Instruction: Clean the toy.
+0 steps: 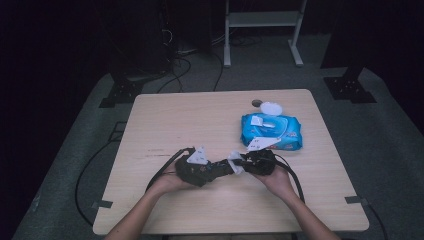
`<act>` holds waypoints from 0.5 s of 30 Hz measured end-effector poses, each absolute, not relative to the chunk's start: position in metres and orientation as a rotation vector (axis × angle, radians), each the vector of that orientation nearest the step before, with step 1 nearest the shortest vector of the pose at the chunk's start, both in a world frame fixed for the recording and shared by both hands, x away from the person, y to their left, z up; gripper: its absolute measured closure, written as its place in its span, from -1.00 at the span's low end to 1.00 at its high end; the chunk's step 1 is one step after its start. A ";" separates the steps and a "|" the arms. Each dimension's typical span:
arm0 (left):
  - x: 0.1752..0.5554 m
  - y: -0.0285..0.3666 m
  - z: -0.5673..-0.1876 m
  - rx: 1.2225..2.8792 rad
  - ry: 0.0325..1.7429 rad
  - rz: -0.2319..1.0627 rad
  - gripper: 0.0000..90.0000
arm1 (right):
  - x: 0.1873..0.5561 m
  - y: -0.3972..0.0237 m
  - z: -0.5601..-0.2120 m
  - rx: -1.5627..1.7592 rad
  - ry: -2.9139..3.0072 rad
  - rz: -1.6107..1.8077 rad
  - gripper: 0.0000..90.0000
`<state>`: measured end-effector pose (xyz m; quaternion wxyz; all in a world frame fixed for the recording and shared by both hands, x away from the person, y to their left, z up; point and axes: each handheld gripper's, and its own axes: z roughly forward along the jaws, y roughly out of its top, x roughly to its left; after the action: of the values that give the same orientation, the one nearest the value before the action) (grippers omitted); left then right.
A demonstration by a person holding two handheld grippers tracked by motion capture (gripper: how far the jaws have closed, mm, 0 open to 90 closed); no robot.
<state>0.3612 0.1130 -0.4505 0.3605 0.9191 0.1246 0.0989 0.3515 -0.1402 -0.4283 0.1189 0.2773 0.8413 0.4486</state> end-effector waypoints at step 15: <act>0.364 0.114 -0.445 2.381 0.325 0.264 0.27 | 0.353 -0.155 -0.433 0.878 2.434 1.325 0.70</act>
<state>0.3638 0.1141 -0.4455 0.3543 0.9210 0.1259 0.1022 0.3533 -0.1554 -0.4328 0.1169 0.3001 0.8316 0.4525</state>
